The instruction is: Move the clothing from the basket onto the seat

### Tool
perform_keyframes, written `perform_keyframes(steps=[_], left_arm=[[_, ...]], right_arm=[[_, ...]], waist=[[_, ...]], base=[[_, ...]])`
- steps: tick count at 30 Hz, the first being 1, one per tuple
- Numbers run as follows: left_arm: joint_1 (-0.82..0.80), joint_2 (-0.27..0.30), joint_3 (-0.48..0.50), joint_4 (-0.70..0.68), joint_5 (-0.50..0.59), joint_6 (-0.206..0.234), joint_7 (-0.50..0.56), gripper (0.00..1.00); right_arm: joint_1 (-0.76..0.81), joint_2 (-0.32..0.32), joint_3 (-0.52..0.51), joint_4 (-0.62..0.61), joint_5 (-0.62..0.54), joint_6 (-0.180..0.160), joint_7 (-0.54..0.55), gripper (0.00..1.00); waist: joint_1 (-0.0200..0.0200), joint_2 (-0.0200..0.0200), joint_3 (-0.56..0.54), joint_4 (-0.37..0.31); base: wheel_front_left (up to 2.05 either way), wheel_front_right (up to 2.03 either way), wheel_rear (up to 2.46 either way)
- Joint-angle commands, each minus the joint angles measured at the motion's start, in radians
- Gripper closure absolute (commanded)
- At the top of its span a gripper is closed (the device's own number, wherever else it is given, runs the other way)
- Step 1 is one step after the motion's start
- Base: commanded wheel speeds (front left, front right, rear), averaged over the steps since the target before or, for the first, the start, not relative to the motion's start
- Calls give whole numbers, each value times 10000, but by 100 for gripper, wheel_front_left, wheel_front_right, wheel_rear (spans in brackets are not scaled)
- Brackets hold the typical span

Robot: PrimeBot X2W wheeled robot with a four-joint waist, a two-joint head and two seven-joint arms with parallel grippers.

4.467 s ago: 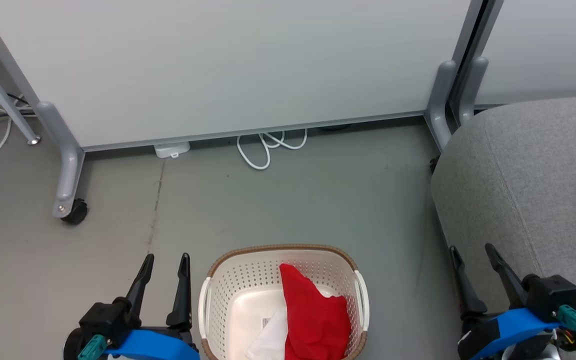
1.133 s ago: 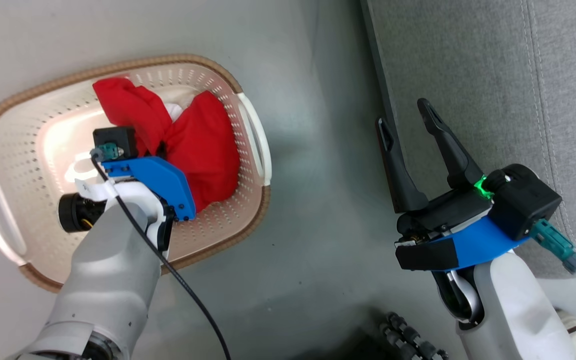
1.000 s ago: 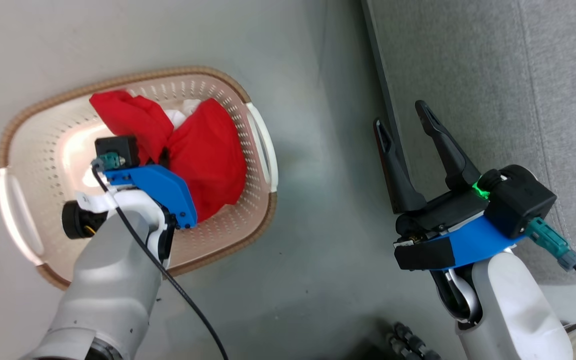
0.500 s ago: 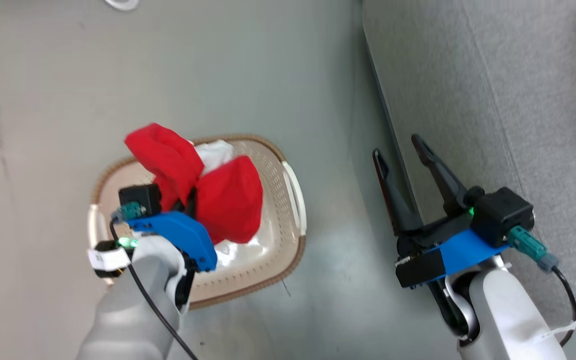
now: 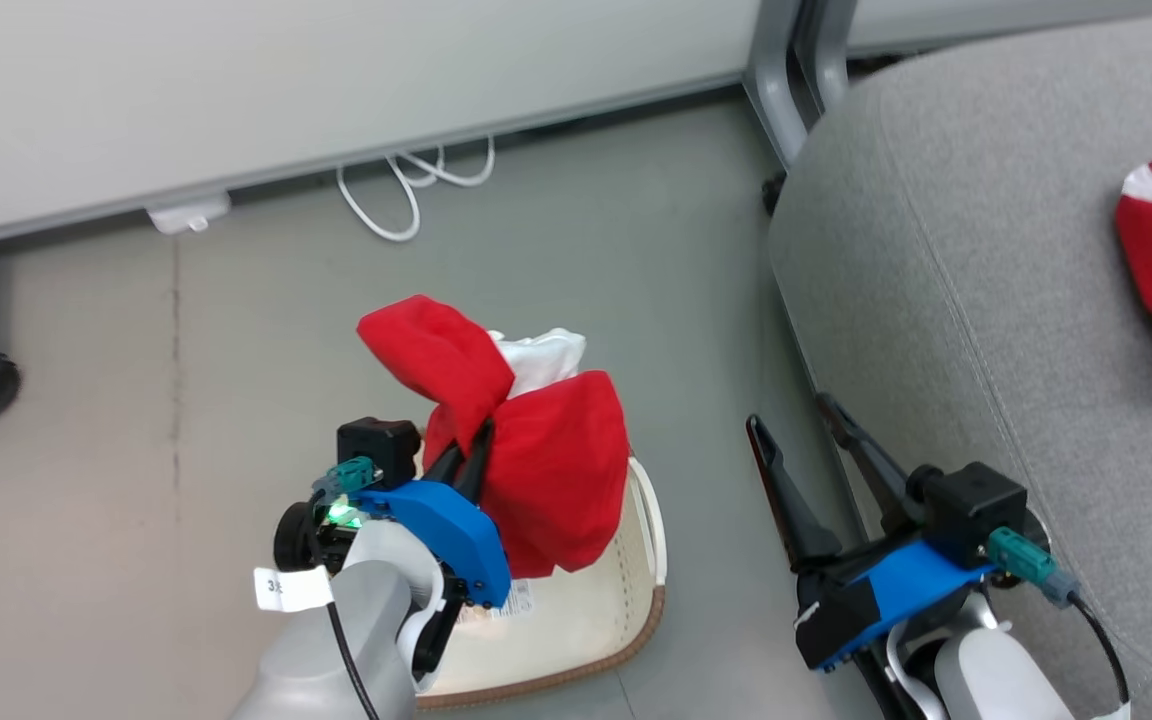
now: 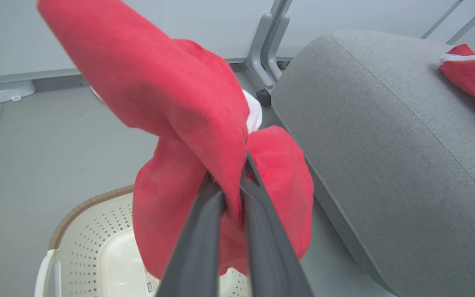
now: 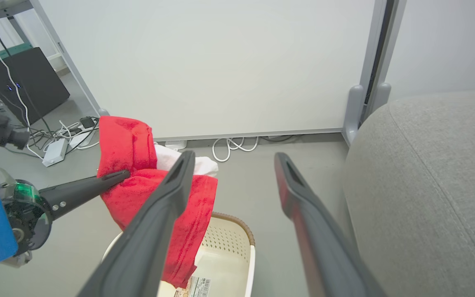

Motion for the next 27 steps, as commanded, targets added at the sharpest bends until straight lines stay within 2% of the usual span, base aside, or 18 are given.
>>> perform_keyframes(steps=[1, 12, 21, 27], left_arm=[[110, 0, -164, -200, -75, -55, -65, 100], [-647, 0, -1584, -1588, -322, -87, -94, 100], [-1514, 2, -2411, -2347, -588, -9, -72, 100], [-2103, -1, -2992, -2741, -1049, 199, 9, 100]], right_arm=[[245, -5, 0, 45, 6, 1, 67, 0], [1209, -5, -130, 7, -31, 1, 427, 0], [1590, -5, -118, -116, 89, 1, 575, 0], [1732, -5, -93, -159, 136, 1, 634, 0]], waist=[[3, -1, -741, 382], [3, -1, -1921, 917], [3, -1, -2345, 1133], [3, -1, -2512, 1291]], base=[[0, 0, 0], [0, 0, 0], [0, 0, 0], [0, 0, 0]])
